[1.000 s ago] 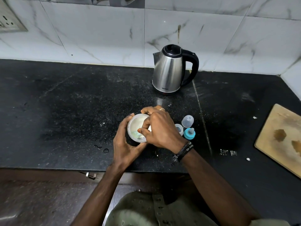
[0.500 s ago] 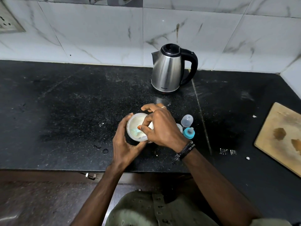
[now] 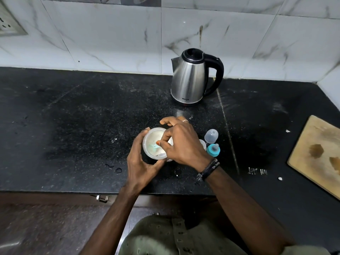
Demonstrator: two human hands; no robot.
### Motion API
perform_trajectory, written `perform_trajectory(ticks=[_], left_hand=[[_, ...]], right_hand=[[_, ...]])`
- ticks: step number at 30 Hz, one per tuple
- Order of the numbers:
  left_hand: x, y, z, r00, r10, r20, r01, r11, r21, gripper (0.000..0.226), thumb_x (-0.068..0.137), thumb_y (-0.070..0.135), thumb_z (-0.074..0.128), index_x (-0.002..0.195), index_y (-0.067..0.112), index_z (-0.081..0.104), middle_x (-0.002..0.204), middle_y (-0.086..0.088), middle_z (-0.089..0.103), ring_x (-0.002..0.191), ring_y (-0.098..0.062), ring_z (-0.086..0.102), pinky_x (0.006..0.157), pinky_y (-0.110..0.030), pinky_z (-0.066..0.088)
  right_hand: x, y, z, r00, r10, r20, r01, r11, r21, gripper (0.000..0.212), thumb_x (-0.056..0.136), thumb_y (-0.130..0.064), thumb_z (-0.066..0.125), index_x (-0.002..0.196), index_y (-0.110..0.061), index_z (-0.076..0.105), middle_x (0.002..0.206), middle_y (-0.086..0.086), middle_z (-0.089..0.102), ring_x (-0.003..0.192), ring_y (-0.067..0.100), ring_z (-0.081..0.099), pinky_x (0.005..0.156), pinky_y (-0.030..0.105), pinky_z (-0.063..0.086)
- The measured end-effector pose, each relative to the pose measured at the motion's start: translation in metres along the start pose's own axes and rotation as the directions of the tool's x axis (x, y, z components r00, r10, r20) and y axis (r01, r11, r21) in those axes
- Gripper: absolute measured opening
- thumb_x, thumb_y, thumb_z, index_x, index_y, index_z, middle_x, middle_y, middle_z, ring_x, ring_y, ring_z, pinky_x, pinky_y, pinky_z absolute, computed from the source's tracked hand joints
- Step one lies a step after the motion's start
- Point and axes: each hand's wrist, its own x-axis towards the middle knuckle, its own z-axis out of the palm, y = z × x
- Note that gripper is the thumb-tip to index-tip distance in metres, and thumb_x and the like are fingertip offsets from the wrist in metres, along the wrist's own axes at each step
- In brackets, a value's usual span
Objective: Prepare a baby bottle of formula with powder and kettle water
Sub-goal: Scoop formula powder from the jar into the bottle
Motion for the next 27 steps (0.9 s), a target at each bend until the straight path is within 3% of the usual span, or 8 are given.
perform_trajectory(ticks=[5,18,27], left_hand=[[-0.0005,0.0029,0.0029,1.0,0.008,-0.003,-0.008,1.0,-0.001,0.086,0.071,0.014,0.092,0.143,-0.006,0.049,0.146,-0.017,0.058,0.136,-0.031,0.058,0.109,-0.053,0.05],[0.0005,0.0009,0.0026,1.0,0.014,-0.002,-0.014,1.0,0.007,0.085,0.071,0.013,0.091,0.142,-0.007,0.049,0.146,-0.017,0.058,0.136,-0.029,0.058,0.111,-0.048,0.05],[-0.0022,-0.0058,0.0024,1.0,0.003,-0.018,-0.002,1.0,0.024,0.086,0.07,0.014,0.092,0.142,-0.007,0.049,0.146,-0.017,0.058,0.135,-0.03,0.059,0.109,-0.051,0.051]], right_hand=[[-0.0008,-0.0028,0.0043,1.0,-0.019,0.025,0.021,0.998,-0.057,0.012,0.08,-0.026,0.078,0.074,-0.015,0.079,0.133,-0.001,0.061,0.117,0.028,0.051,0.096,0.044,0.047],[0.0018,-0.0008,0.0049,0.998,-0.014,0.059,0.017,0.999,-0.04,0.013,0.08,-0.028,0.079,0.076,-0.015,0.08,0.134,-0.002,0.059,0.119,0.025,0.05,0.096,0.042,0.046],[0.0032,0.0069,0.0057,0.999,0.001,0.054,-0.006,0.996,0.09,0.013,0.078,-0.026,0.08,0.072,-0.015,0.08,0.131,-0.005,0.061,0.117,0.022,0.051,0.096,0.039,0.046]])
